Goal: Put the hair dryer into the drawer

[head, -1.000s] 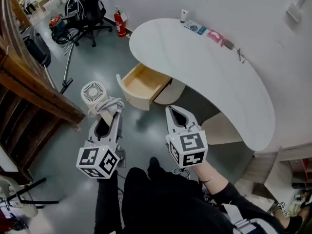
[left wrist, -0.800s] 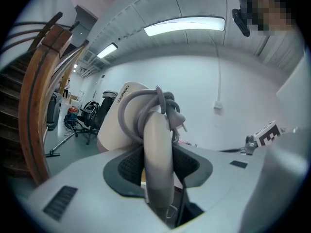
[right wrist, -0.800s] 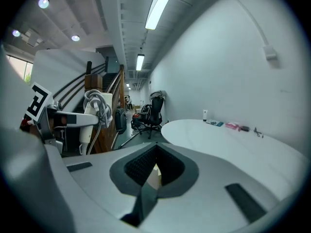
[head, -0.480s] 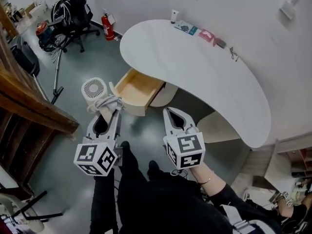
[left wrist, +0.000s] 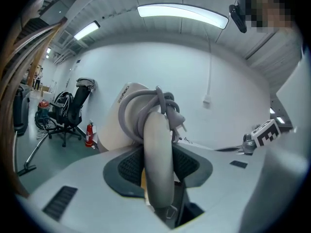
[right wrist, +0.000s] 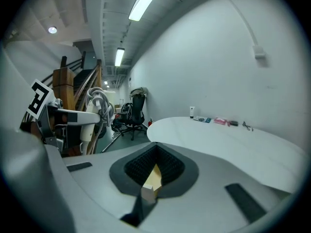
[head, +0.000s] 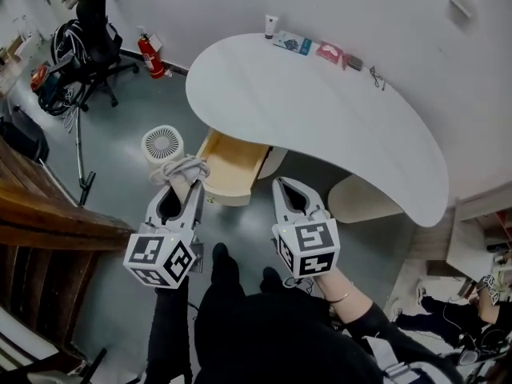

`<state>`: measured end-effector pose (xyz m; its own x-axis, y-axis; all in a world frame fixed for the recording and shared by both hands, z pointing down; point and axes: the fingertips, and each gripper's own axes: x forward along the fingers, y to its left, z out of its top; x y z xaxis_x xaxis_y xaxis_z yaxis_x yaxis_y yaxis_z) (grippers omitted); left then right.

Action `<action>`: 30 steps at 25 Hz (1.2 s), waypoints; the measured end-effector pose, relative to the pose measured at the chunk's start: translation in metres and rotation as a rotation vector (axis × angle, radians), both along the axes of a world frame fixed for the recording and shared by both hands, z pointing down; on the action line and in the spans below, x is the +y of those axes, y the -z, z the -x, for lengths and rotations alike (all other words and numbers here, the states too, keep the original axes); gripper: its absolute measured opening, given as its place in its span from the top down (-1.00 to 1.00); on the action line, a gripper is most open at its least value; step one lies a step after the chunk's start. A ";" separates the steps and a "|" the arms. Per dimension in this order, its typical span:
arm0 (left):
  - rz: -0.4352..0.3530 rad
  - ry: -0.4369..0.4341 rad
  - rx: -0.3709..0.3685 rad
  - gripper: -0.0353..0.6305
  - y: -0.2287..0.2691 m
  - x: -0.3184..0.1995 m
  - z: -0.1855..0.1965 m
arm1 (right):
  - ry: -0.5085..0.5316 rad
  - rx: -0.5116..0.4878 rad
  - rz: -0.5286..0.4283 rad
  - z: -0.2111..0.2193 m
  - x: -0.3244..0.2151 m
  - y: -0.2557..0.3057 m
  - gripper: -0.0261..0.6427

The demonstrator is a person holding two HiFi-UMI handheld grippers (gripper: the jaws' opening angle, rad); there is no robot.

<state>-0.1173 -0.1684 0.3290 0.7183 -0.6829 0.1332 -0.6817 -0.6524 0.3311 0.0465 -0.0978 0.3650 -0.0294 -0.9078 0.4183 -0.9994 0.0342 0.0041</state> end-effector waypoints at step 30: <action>0.082 -0.616 -0.252 0.40 -0.088 -0.062 -0.062 | -0.394 -0.005 0.127 -0.008 -0.014 -0.051 0.92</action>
<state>-0.0548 -0.2303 0.4173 0.9138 -0.1387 0.3817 -0.2557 -0.9267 0.2755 0.0548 -0.1120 0.4163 0.3075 -0.7911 0.5288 -0.9363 -0.3506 0.0199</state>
